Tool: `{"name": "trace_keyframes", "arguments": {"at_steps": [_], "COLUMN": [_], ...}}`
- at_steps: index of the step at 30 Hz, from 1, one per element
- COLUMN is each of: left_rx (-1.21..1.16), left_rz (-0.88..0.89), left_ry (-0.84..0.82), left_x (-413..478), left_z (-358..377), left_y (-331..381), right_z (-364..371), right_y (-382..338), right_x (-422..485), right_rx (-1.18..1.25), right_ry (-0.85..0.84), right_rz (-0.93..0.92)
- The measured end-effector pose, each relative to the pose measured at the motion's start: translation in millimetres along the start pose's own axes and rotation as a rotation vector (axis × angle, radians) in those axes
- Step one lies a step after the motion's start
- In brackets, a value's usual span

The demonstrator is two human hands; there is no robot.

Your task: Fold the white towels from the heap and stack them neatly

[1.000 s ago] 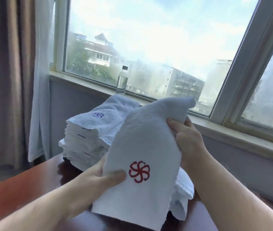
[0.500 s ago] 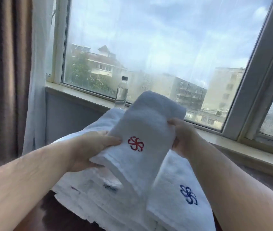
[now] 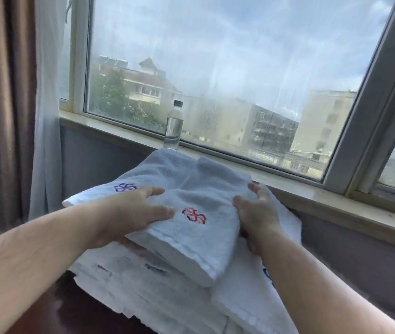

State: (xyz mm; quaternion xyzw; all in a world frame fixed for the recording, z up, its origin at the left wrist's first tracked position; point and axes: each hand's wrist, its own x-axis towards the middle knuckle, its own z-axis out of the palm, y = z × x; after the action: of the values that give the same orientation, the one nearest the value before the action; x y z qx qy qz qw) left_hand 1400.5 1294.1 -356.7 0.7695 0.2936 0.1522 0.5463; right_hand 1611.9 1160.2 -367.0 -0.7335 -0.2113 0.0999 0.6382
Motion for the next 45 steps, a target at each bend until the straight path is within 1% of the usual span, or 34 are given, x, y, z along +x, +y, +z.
{"name": "trace_keyframes", "arguments": {"at_steps": [2, 4, 6, 7, 8, 10, 12, 15, 17, 19, 21, 24, 27, 33, 35, 37, 40, 43, 45], "left_rx": [0.295, 0.494, 0.761, 0.846, 0.869, 0.787, 0.714, 0.872, 0.932, 0.917, 0.89, 0.902, 0.935, 0.966, 0.962, 0.943, 0.939, 0.995, 1.003], "left_rz": [-0.002, 0.01, 0.108, 0.179, 0.238, 0.284, 0.245, 0.237, 0.257, 0.275, 0.265, 0.26, 0.259, 0.245, 0.24, 0.232, 0.224, 0.23, 0.244], "left_ry": [0.075, 0.179, 0.323, 0.385, 0.412, 0.35, 0.242, 0.15, 0.144, 0.169, 0.18, 0.18, 0.16, 0.129, 0.116, 0.109, 0.098, 0.096, 0.121], "left_x": [-5.0, -8.8, -7.8, -4.3, -0.8, 8.9, 20.0, 33.0, 35.9, 36.6, 36.2, 40.3, 46.9, 54.6, 56.0, 55.6, 56.0, 51.1, 43.5], "left_z": [-1.8, -0.6, 3.0, 6.9, 11.9, 22.0, 33.3, 47.2, 51.3, 53.7, 54.7, 56.0, 53.3, 54.6, 55.2, 53.5, 52.0, 54.2, 50.3], "left_y": [1.9, 8.5, 14.2, 16.3, 19.3, 27.4, 30.5, 12.0, -7.9, -20.2, -21.4, -17.3, -16.8, -23.2, -24.0, -23.9, -24.4, -16.6, -3.9], "right_z": [-2.2, -5.1, -6.4, -6.0, -4.7, -0.6, 3.0, 8.0, 15.2, 24.1, 34.0, 46.1, 53.9, 48.0, 40.8, 34.0, 20.4, -10.8, -39.3], "right_y": [5.5, 0.6, -7.9, -12.7, -17.0, -24.6, -28.6, -28.0, -24.6, -17.6, -6.1, 4.9, 2.1, 6.7, 3.8, -3.4, -13.3, -21.5, -25.1], "right_x": [-4.7, -3.9, 3.2, 7.8, 14.1, 28.3, 42.5, 65.6, 80.6, 96.3, 109.4, 119.6, 122.0, 114.3, 105.4, 88.6, 53.5, 13.8, -16.9], "right_rx": [-0.194, -0.416, -0.623, -0.666, -0.692, -0.793, -0.891, -0.937, -0.976, -1.01, -1.075, -1.156, -1.143, -1.125, -1.12, -1.114, -1.084, -1.03, -1.041], "right_ry": [-0.058, -0.025, 0.051, 0.072, 0.075, 0.033, -0.024, -0.121, -0.205, -0.299, -0.344, -0.333, -0.324, -0.346, -0.331, -0.317, -0.347, -0.351, -0.332], "right_rz": [-0.008, -0.073, -0.205, -0.276, -0.34, -0.421, -0.465, -0.502, -0.466, -0.361, -0.258, -0.169, -0.12, -0.115, -0.143, -0.183, -0.205, -0.183, -0.183]}}
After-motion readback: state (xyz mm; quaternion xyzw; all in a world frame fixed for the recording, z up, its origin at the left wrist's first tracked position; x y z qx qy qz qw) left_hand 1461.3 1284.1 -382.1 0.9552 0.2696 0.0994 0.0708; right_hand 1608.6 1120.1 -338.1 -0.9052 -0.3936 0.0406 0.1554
